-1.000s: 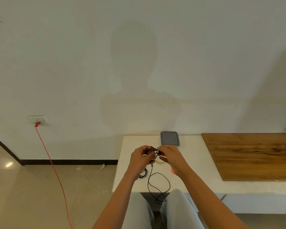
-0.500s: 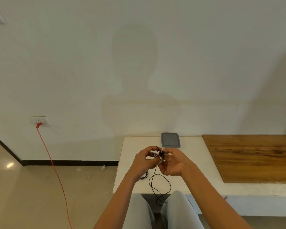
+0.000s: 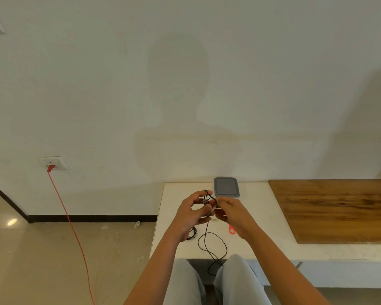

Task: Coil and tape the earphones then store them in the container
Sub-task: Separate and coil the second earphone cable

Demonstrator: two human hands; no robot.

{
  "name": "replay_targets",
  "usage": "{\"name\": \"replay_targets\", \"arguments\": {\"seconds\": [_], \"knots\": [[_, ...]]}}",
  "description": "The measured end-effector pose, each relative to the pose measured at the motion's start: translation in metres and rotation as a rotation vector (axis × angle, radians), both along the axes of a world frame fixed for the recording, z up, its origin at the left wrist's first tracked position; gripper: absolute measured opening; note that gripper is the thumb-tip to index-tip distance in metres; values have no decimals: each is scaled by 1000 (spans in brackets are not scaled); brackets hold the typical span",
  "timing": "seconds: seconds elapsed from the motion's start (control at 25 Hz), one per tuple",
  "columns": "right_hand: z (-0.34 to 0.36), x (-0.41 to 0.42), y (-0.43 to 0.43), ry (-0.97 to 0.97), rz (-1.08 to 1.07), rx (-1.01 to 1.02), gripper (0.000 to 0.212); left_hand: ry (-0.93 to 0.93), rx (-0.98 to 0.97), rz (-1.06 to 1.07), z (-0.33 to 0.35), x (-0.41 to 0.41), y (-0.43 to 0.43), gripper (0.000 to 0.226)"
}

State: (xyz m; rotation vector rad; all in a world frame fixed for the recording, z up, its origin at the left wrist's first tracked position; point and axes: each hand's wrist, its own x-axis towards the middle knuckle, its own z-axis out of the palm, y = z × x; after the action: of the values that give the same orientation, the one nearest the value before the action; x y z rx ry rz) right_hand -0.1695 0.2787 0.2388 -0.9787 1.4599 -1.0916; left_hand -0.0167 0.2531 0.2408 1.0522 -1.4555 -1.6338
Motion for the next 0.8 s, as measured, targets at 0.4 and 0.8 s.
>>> {"name": "replay_targets", "arguments": {"seconds": [0.4,0.8], "knots": [[-3,-2,-1,196,-4,-86,9,-63,7,37,-6,3,-3,40],[3,-2,8,475,189,-467,39,-97,16,-30,-6,5,-3,45]]}}
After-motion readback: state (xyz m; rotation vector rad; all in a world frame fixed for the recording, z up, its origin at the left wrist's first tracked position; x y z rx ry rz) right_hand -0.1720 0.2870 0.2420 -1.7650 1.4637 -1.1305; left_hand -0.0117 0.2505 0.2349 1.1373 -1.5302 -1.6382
